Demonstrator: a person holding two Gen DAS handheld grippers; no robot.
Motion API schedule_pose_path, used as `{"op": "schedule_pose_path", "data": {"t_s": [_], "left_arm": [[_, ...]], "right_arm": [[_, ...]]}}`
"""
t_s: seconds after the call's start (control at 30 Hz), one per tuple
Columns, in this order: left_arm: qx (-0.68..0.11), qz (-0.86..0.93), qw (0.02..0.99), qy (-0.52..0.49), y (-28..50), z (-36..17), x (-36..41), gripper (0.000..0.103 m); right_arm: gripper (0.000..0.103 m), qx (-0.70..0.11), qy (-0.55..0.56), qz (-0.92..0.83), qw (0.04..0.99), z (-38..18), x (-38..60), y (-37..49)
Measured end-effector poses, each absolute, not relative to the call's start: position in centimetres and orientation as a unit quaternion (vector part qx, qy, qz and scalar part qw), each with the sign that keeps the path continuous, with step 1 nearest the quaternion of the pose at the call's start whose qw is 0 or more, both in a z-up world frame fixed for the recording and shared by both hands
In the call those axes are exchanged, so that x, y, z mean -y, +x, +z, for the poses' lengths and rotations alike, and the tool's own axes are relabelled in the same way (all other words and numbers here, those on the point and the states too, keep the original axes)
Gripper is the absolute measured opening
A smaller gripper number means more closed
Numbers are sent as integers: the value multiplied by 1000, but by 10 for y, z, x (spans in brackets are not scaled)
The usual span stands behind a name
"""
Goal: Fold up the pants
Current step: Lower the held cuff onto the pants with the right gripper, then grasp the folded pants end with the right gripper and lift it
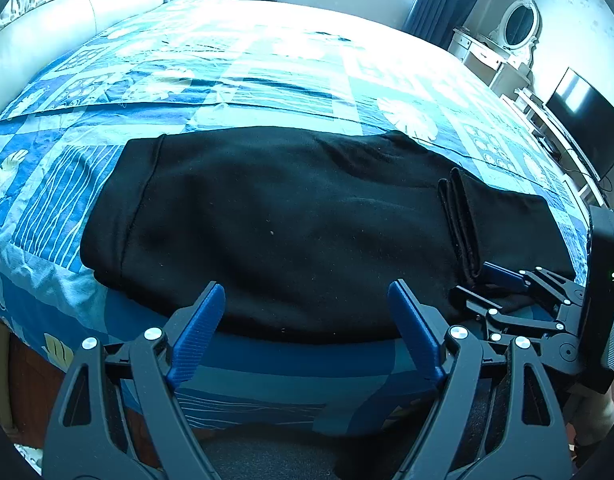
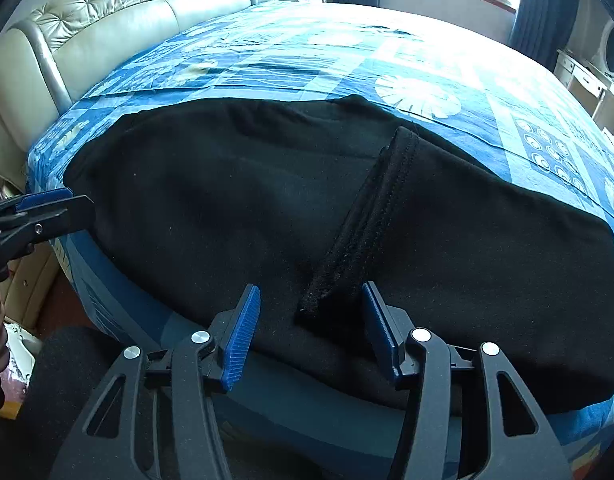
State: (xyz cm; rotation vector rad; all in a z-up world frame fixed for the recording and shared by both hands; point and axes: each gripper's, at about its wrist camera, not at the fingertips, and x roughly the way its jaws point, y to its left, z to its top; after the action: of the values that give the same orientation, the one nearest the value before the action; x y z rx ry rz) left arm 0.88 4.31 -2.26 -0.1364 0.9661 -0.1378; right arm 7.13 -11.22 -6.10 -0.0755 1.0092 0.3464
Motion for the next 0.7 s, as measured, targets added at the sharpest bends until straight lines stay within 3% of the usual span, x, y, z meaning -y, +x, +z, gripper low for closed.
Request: {"op": "schedule_pose_path", "data": {"t_s": [0.17,0.37,0.53,0.7], "left_arm": [[-462,-73,882,-61,6,-22,-41,84],[-458,-88,882,-61,5,-20,-36,84],[-463,-95,879,-62,7,-23,-32,84],[-467,-96,877,-59,7,-26,-32,84]], "right_arm": [[55,-466,90,243,846,-31,149,70],[62,-379,284,198,858,9,309,81],[62,-386,407,84,824,-48,440,103],[62,-427,483,105,757,-115,461,129]]}}
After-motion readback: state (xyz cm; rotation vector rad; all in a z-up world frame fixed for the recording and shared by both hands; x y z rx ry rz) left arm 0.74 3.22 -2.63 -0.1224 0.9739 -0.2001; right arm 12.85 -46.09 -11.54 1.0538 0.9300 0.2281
